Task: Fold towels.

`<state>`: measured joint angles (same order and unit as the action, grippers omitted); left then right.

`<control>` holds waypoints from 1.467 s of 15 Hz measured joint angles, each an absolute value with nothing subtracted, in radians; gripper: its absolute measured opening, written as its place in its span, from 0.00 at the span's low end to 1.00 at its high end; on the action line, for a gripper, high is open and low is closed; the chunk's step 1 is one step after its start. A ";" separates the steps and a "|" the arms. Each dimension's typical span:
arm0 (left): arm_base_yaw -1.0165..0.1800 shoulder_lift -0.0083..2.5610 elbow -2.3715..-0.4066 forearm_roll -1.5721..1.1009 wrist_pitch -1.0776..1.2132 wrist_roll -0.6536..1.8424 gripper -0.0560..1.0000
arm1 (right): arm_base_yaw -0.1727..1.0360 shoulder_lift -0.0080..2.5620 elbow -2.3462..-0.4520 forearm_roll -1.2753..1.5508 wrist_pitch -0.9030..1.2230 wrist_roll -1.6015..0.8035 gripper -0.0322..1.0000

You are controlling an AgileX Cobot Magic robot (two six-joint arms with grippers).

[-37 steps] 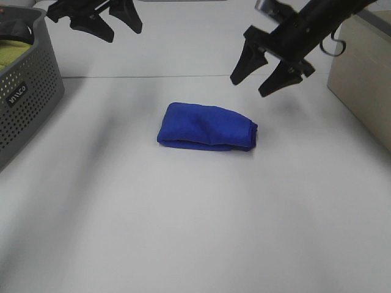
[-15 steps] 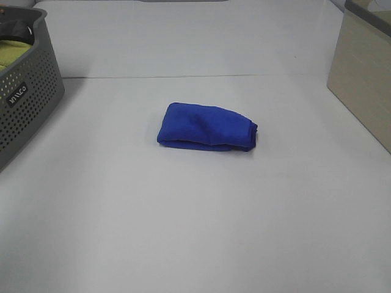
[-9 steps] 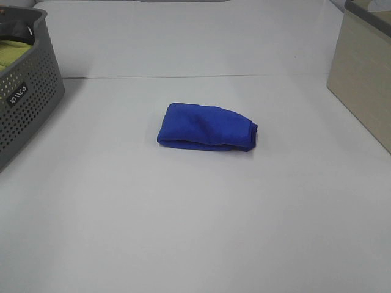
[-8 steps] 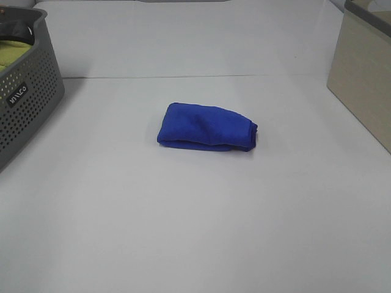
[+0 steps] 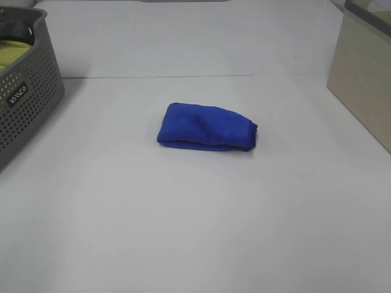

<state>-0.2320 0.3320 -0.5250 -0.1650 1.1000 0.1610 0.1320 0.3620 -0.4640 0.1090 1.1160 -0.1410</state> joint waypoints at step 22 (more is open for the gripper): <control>-0.012 -0.006 -0.523 -0.166 1.094 0.161 0.61 | -0.035 -0.003 -0.463 0.145 1.108 -0.140 0.76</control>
